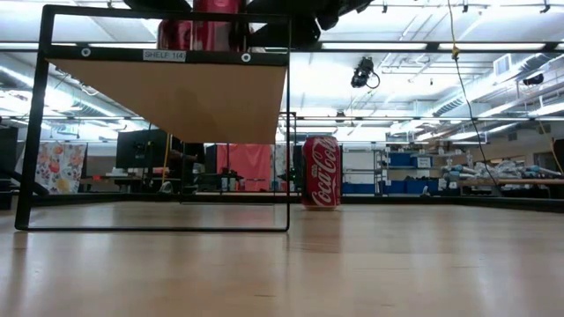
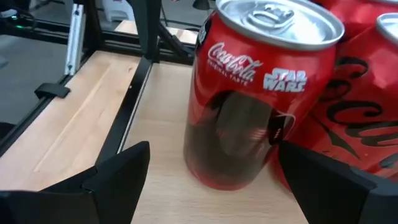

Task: Place canned beverage on shelf
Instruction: Put the red-white soda can on the shelf

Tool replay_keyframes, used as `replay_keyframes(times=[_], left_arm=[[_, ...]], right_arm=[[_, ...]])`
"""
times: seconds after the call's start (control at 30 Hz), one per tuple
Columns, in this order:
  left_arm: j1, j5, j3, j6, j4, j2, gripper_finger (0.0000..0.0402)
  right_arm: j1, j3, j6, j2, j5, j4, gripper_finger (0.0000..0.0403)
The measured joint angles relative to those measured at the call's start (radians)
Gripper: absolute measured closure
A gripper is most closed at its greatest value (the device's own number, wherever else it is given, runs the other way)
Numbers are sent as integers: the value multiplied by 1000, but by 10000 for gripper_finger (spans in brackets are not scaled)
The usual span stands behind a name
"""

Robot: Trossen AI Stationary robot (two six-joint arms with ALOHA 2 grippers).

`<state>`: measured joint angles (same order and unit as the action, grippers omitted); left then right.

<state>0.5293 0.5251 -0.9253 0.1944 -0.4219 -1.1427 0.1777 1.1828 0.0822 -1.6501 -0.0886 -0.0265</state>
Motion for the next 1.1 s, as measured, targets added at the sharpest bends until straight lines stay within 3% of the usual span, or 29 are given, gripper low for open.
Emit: replay_keyframes(times=[0.6,0.87,1.1], left_arm=[[72,-3,-109,141,-364,25,168],[76,-18,-111,159,-380,25,168],[76,-18,-111,163,-377,25,168]], right_arm=[[17,-1,-39,0,8,-38,37],[16,-1,-35,-2,29,-118,37],[16,7,-21,-90,18,-161,37]])
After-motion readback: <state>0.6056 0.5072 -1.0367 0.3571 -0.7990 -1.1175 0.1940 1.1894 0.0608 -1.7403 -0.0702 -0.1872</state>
